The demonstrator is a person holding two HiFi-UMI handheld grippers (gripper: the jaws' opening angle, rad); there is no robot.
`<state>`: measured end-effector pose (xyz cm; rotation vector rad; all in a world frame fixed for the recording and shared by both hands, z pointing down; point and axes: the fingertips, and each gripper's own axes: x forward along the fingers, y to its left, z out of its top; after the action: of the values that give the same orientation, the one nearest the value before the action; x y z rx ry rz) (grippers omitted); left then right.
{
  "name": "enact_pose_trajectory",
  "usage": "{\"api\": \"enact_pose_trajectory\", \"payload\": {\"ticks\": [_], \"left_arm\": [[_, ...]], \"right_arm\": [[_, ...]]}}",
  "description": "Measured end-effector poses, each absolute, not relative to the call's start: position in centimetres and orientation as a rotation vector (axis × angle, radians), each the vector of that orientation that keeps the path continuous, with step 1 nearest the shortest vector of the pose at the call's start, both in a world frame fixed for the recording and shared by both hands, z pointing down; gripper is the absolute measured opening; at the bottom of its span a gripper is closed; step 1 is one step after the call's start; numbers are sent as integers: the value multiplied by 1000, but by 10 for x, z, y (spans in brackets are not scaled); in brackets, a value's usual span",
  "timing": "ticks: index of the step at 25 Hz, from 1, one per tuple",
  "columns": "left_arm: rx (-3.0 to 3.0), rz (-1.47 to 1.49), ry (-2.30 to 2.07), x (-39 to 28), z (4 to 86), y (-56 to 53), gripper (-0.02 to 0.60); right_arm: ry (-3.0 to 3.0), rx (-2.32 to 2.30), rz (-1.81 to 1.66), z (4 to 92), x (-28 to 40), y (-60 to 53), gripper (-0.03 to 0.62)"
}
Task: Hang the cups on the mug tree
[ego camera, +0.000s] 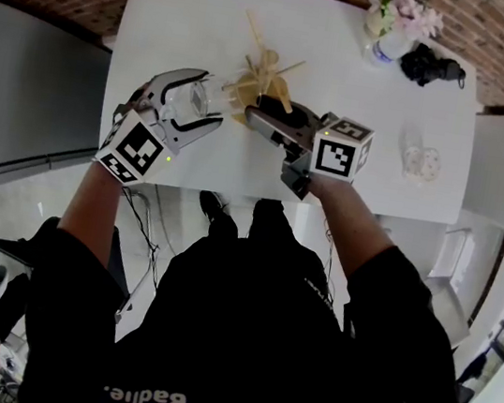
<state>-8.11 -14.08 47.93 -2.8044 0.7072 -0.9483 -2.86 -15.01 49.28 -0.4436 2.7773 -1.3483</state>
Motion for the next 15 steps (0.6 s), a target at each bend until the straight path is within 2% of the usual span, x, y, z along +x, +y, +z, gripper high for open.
{"api": "enact_pose_trajectory", "payload": {"ticks": [15], "left_arm": [[-2805, -857, 741, -84, 455, -136, 344]], "right_arm": [[2755, -623, -1338, 485, -7, -158, 199]]}}
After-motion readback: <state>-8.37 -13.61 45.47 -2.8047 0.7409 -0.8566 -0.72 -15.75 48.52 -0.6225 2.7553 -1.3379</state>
